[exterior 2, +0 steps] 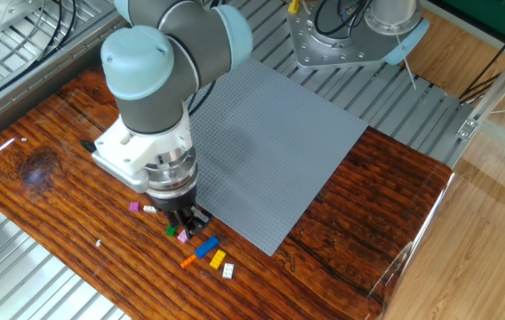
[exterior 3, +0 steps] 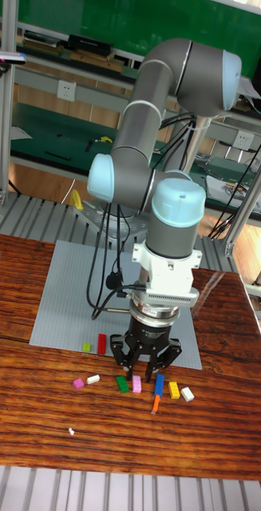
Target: Build with small Lego blocks
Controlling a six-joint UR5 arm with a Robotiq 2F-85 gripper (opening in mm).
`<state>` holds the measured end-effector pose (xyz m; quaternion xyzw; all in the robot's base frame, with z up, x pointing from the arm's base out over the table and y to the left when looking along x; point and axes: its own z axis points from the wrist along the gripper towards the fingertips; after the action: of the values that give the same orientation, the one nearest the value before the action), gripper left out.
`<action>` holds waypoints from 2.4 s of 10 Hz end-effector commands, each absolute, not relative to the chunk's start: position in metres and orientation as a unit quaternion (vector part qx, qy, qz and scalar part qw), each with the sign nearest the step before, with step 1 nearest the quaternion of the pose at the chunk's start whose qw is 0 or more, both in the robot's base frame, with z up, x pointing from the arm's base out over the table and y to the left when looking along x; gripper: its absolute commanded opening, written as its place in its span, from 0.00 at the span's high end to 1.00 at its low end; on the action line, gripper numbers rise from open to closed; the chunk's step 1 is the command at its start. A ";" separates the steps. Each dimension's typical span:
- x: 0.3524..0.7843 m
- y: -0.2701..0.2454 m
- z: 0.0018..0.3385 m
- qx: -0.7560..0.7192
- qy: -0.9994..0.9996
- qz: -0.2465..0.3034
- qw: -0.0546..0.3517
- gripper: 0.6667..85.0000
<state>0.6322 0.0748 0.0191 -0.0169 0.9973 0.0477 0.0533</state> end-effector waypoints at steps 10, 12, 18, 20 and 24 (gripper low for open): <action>0.627 0.076 0.005 0.004 0.998 0.040 0.050 0.64; 0.628 0.075 0.005 0.008 0.998 0.038 0.050 0.71; 0.626 0.074 0.012 0.023 0.998 0.030 0.049 0.98; 0.617 0.067 0.034 0.033 0.998 0.020 0.042 1.00; 0.584 0.041 0.062 0.027 0.999 0.021 0.027 1.00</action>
<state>0.6011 0.0554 0.0457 0.0252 0.9990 0.0188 0.0333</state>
